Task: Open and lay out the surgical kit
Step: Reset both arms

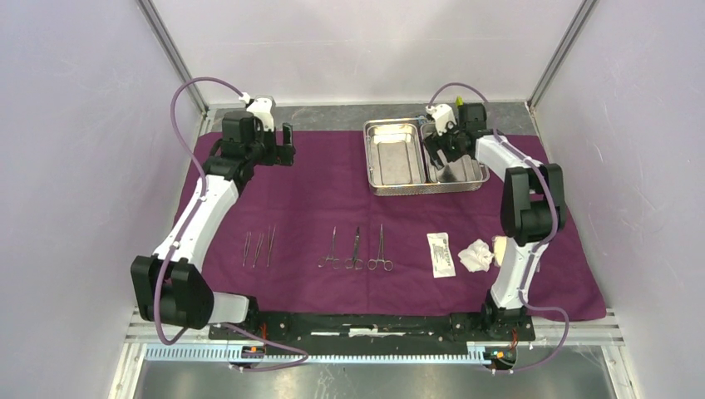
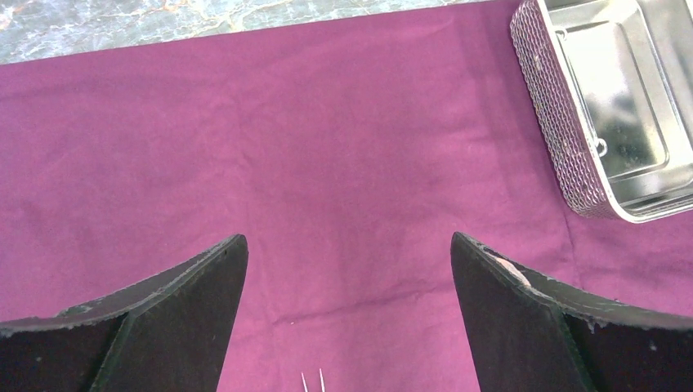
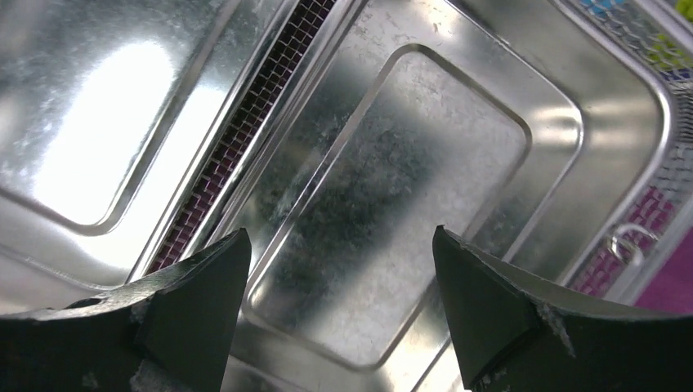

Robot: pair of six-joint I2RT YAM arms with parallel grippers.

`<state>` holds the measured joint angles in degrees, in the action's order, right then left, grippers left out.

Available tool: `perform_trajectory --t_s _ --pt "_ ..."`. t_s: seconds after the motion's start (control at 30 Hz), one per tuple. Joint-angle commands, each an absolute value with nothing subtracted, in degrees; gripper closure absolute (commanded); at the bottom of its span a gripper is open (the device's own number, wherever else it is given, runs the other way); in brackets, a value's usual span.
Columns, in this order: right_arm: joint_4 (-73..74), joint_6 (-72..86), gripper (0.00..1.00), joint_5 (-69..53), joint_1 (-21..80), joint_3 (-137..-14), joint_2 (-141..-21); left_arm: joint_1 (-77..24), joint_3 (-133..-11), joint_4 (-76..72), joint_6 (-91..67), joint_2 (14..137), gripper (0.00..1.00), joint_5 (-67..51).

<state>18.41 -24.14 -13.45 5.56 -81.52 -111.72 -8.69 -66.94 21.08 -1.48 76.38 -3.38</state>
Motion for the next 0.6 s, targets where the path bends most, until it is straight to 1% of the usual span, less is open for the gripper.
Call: perform_trajectory --t_s 0.0,0.23,0.57 --pt "20.8 -25.8 0.12 -11.9 5.8 -87.3 -116.3 -8.4 -71.2 22.6 -0.4 79.2 0.00 -4.9" --pt "22.3 -25.6 0.12 -11.5 7.0 -93.0 -123.0 -8.5 -73.0 24.2 1.7 82.4 0.00 -5.2" --pt "25.9 -24.8 0.11 -8.1 7.1 -110.3 -134.5 -8.4 -74.2 24.9 3.3 84.2 0.00 -4.5"
